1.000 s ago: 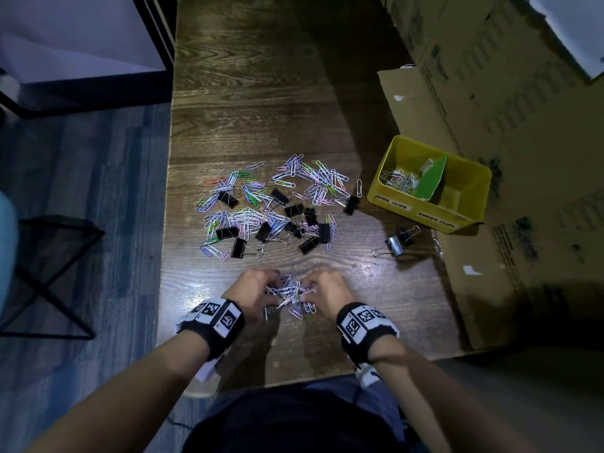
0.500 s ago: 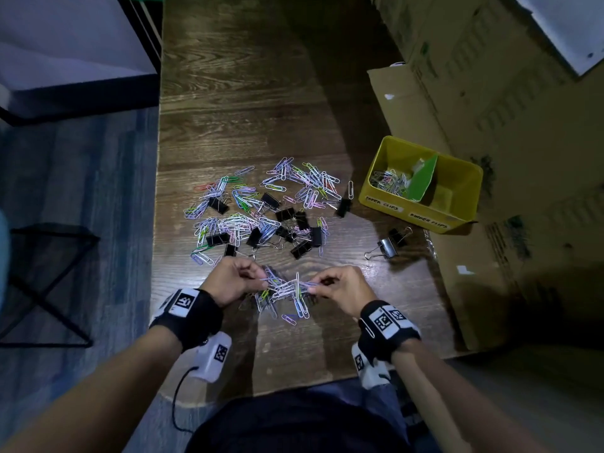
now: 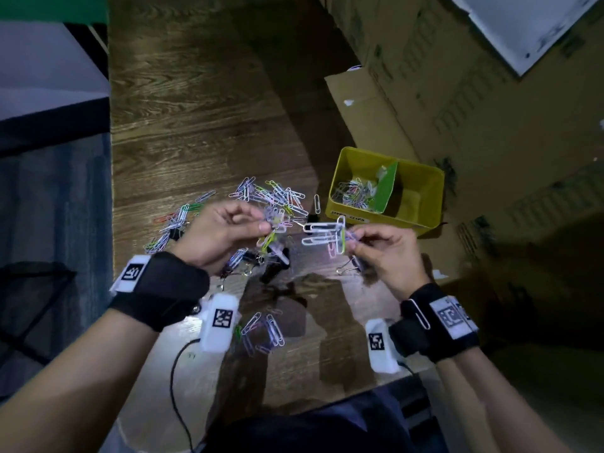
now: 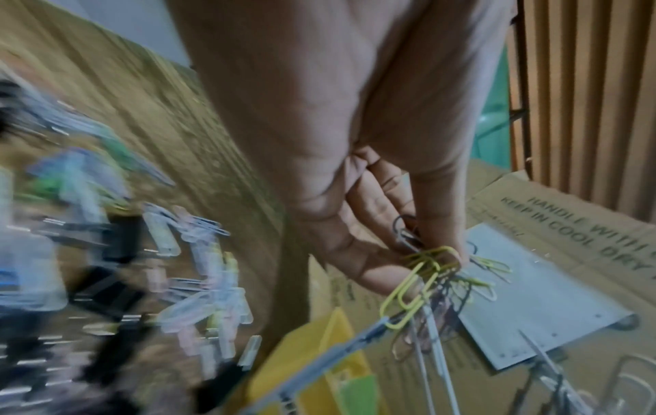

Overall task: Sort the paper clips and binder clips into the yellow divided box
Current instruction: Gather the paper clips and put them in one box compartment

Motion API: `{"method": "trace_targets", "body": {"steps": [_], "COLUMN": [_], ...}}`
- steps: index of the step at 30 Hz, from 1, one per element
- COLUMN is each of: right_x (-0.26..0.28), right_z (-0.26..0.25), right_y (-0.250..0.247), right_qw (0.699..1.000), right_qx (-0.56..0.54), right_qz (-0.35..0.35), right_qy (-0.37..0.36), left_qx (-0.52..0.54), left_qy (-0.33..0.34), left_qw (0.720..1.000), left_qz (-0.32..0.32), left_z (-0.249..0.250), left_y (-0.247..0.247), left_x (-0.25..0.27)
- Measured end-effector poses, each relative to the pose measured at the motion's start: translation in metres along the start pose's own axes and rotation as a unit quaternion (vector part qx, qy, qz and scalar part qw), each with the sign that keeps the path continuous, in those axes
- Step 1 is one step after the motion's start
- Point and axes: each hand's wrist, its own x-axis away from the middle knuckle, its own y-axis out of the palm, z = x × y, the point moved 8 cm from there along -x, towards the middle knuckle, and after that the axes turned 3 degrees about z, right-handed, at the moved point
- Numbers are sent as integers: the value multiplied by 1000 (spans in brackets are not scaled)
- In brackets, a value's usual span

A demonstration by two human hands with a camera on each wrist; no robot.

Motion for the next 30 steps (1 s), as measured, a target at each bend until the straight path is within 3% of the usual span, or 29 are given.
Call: {"method": "trace_targets", "body": {"steps": [7,11,14,16,19,21,23,25,26,28,30], "right_x": [-44,-69,-87,-95,-104,-110,-114,-119,-121,-126,-131], "right_z": [-45,-59,-51,-42,-26,-14,-3,9,15,24,27], "right_y": [-37,-46,-54,-64,-75,-81,-84,-83,-81,-75,-69], "right_qw": [991,988,989,990,992,992,990,988,982,958,923], "right_qx": [-82,-99,-108,-86,-28,0,28,81,130,259,366], "right_qz": [56,49,59,85,106,125,135,132,126,107,103], "right_qy": [-91,-109,-81,-74,-58,-31,-7,26,45,60,57], "left_qx": [28,-6,-115,-259,-479,-530,-545,-508,-460,-357,-311], "left_qy": [6,-26,-33,-6,70,72,72,78,70,36,23], "left_qw": [999,1000,992,966,874,843,834,857,885,933,949], "left_qz": [-26,5,28,8,-37,-54,-49,-23,-6,21,32], "left_z": [51,26,-4,-18,-20,-19,-15,-12,-11,-16,-21], "left_y": [88,114,122,127,136,138,134,123,116,99,84], "left_x": [-79,-131,-157,-168,-171,-169,-166,-162,-159,-152,-141]}}
